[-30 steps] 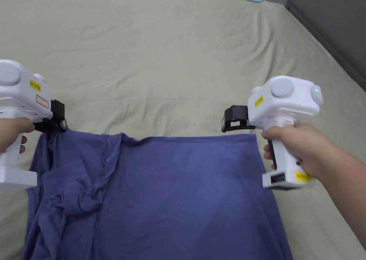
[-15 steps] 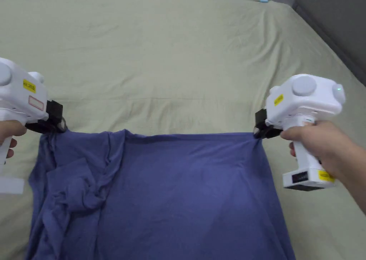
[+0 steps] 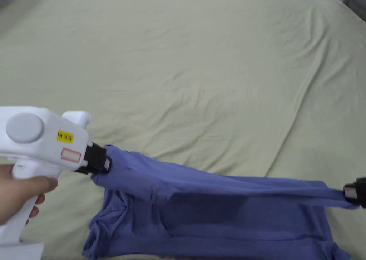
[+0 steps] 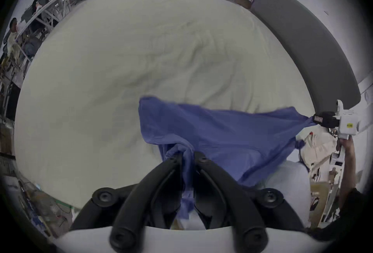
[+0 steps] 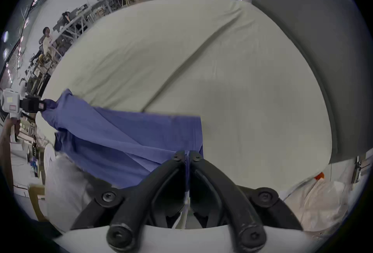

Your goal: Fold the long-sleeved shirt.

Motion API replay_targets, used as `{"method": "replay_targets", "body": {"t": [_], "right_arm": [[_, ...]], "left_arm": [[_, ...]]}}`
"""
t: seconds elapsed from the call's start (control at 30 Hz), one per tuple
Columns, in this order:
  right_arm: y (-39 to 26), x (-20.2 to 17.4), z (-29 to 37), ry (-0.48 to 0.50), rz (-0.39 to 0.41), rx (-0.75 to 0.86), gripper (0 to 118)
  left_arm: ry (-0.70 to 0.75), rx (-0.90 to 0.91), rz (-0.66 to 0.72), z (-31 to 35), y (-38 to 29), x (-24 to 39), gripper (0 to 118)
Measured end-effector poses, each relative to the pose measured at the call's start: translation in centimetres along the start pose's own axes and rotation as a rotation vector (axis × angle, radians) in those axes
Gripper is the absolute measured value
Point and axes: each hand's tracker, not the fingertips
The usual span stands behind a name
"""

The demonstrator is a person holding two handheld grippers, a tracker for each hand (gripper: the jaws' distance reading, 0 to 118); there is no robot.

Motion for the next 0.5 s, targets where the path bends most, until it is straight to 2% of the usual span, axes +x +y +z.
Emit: {"method": "replay_targets", "body": {"t": [0.13,0.27,0.5], "right_arm": [[-3.8,0.4,-1.2,0.017,-0.012,-0.051,0],[-5.6,-0.2,-2.7,-0.008,0.031,-0.082,0],[-6.9,0.0,-6.9,-0.051,0.056,-0.158,0]], "left_arm": [[-0.005,-0.043,0.027,-0.2,-5.0,0.0,7],[0.0,-0.103,0.072,-2.2,-8.7,-0.5,7],[0.006,-0.111,0.11,-5.1,-10.7,-1.0,7]]}}
